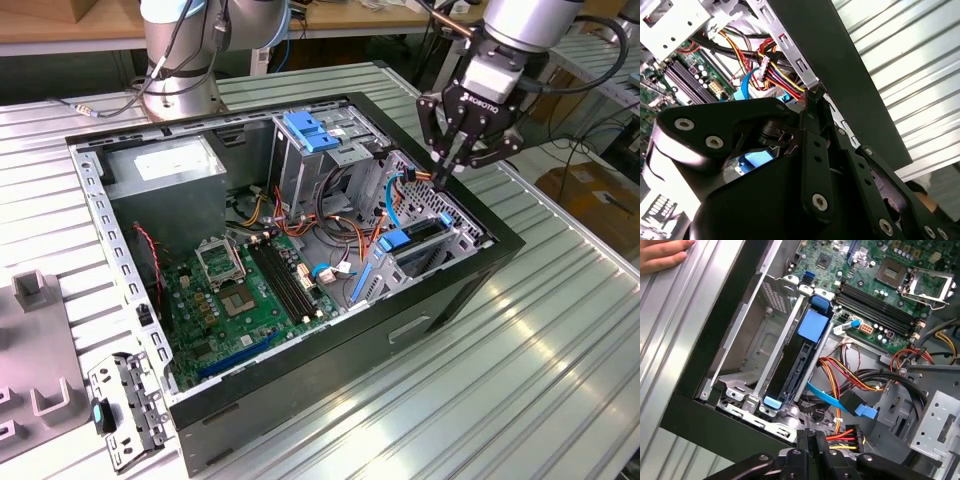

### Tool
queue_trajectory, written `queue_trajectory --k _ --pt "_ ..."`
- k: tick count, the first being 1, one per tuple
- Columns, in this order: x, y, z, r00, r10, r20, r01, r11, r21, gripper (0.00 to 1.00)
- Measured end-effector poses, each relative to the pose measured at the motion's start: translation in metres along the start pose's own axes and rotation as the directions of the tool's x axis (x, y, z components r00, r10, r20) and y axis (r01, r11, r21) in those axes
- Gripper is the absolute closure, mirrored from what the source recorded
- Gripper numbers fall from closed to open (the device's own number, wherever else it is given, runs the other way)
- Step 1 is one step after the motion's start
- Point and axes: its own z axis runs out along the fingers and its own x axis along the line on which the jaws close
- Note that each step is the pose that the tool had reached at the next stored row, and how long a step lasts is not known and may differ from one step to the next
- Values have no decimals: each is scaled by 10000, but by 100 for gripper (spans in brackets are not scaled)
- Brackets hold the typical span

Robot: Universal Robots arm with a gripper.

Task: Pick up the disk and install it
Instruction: 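Insert the first disk wire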

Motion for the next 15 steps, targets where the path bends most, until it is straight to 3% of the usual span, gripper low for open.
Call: queue_trajectory --k 6,9,11,15 --pt "-17 43 1 9997 239 4 -239 9997 -4 82" --pt "-18 43 2 9981 615 9 -615 9981 -12 82" --pt "-18 43 3 9954 954 13 -954 9954 -18 82" --pt "-18 42 5 9867 1624 25 -1623 9867 -31 82"
